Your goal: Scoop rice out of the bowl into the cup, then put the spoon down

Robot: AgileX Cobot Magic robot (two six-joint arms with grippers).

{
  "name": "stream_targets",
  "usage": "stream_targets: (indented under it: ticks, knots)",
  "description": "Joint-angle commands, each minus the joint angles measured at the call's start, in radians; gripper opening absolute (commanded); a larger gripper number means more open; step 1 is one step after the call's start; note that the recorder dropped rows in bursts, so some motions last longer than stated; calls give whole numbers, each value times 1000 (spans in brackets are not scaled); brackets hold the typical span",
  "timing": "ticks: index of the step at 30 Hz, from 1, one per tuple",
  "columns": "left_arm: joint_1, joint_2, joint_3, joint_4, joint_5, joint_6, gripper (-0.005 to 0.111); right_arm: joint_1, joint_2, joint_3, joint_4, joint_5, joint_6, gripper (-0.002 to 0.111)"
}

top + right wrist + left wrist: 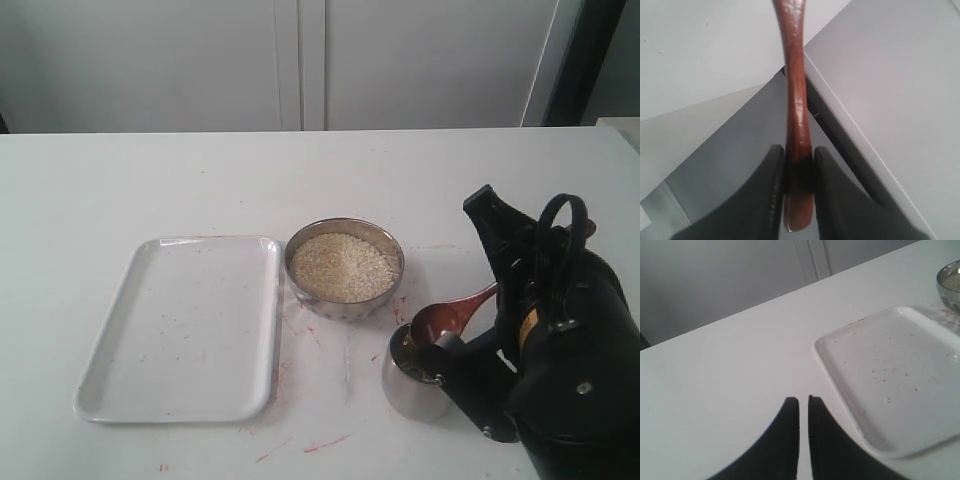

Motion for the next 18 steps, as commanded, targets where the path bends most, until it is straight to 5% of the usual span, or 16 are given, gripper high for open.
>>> stream_targets:
  ticks: [1, 11, 18]
  knots:
    - [-3, -1, -3, -5, -6, 2, 14, 1, -9, 3, -14, 8, 34, 0]
    - [-3, -1, -3, -5, -6, 2, 14, 1, -28, -109, 15, 8, 621, 0]
    - [-3, -1, -3, -5, -6, 2, 14, 1, -89, -218, 159, -307, 933, 0]
